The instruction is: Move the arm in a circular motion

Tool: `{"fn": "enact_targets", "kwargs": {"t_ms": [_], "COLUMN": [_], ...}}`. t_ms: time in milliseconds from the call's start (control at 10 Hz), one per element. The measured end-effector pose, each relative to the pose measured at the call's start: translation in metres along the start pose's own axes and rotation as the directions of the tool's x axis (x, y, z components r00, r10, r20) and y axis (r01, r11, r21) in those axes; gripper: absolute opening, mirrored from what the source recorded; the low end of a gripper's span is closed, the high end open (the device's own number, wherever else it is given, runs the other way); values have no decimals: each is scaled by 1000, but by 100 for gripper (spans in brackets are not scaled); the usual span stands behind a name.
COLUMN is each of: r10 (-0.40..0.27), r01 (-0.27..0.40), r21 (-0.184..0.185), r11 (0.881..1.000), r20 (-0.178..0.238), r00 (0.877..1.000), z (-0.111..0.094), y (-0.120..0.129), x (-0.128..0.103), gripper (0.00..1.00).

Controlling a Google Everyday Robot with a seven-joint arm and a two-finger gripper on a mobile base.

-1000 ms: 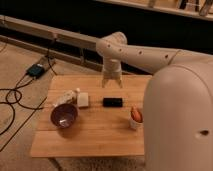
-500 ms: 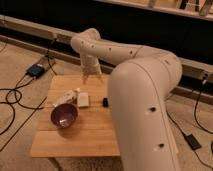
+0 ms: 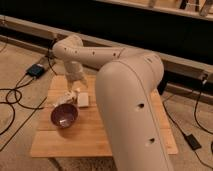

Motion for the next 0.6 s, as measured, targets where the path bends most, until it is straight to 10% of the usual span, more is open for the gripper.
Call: {"fn": "enact_targets", "kwargs": {"t_ms": [600], "r10": [52], "r01": [-60], "r21": [-61], "r11": [996], "r20": [-129], "r00": [990], "z": [36], "y": [-6], "x": [101], "gripper": [65]}}
